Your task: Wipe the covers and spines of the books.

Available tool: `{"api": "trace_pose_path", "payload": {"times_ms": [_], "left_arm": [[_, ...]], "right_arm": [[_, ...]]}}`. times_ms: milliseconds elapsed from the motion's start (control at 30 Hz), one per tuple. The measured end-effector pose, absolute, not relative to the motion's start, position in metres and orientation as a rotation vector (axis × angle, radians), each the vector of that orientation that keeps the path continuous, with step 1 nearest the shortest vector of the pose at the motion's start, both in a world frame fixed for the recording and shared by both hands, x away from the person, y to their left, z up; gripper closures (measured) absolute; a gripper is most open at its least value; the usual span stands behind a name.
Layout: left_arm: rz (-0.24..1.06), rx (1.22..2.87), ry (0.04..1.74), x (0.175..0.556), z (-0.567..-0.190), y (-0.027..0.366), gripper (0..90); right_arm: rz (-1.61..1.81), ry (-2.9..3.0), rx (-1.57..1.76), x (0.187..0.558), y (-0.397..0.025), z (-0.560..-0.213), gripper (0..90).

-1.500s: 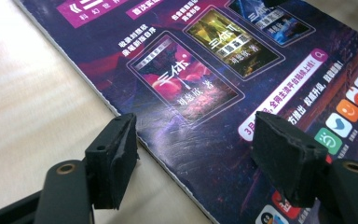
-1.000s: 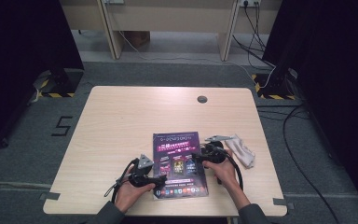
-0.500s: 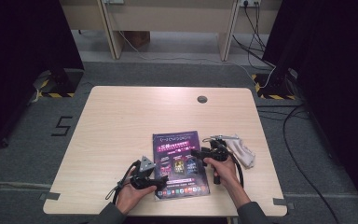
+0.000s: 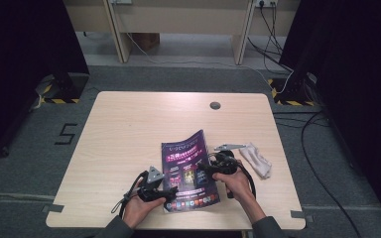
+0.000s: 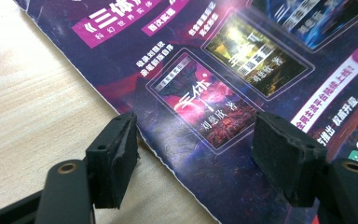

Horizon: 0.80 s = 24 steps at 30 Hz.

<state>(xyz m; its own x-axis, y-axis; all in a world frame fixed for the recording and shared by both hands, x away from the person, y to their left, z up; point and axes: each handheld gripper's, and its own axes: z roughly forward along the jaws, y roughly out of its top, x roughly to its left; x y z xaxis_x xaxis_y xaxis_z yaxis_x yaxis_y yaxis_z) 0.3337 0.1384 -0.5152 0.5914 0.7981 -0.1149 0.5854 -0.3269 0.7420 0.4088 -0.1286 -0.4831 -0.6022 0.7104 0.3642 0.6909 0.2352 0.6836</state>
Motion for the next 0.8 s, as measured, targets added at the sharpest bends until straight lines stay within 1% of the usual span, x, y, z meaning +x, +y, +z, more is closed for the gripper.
{"api": "trace_pose_path", "payload": {"times_ms": [233,433,567,733,767,800], "left_arm": [[0.356,2.043,1.092,0.333,-0.515,0.138,31.0],[0.317,2.027,1.082,0.335,-0.512,0.144,29.9],[0.318,1.982,1.087,0.336,-0.503,0.159,28.5],[0.315,1.985,1.1,0.329,-0.499,0.186,27.5],[0.315,1.985,1.1,0.329,-0.499,0.186,27.4],[0.317,1.98,1.113,0.326,-0.499,0.195,27.1]], "right_arm": [[1.303,2.469,1.367,0.41,-0.132,-0.484,73.0],[1.287,2.483,1.338,0.413,-0.131,-0.482,74.6],[1.265,2.499,1.308,0.415,-0.13,-0.48,75.1],[1.236,2.522,1.295,0.422,-0.129,-0.479,76.5],[1.217,2.53,1.287,0.424,-0.129,-0.478,76.8],[1.2,2.537,1.277,0.425,-0.128,-0.476,77.1]]}}
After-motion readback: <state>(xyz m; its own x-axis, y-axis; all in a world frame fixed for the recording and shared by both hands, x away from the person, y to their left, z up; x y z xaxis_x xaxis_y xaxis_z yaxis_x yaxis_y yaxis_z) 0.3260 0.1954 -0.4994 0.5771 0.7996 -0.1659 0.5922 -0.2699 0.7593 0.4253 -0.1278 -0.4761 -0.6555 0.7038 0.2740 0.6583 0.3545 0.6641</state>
